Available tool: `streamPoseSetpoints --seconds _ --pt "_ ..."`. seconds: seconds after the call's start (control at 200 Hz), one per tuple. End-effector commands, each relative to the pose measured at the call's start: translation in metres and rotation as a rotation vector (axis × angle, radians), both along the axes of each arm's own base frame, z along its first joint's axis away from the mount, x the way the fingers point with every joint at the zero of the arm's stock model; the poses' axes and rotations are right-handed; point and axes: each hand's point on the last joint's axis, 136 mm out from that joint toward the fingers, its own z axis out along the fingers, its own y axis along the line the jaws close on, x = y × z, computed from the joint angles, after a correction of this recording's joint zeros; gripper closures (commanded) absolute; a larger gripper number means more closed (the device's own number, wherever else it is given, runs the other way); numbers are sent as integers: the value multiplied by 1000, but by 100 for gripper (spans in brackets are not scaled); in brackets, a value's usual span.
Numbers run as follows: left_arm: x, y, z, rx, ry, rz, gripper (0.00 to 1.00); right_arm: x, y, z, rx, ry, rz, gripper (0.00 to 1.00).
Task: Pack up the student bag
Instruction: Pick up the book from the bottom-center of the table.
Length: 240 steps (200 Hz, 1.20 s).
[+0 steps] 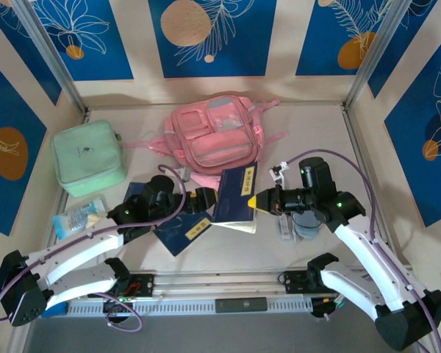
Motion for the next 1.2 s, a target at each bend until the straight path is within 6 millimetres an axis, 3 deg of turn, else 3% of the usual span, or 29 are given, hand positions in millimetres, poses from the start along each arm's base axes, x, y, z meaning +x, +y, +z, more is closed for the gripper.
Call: streamPoseSetpoints --seconds 0.0,0.29,0.49,0.755,1.095,1.195 --pt "-2 -11 16 -96 4 -70 9 2 14 41 103 -103 97 100" --pt "6 -34 49 -310 -6 -112 0 18 34 69 186 -180 155 100" --pt "7 -26 69 -366 -54 -81 6 25 38 53 163 -170 151 100" --pt "9 -18 72 -353 -83 -41 39 31 33 24 114 -131 124 100" --pt "11 -19 69 -348 -74 -33 80 37 28 7 37 -110 101 100" --pt "13 -20 72 -346 -80 -33 91 37 27 5 32 -102 97 91"
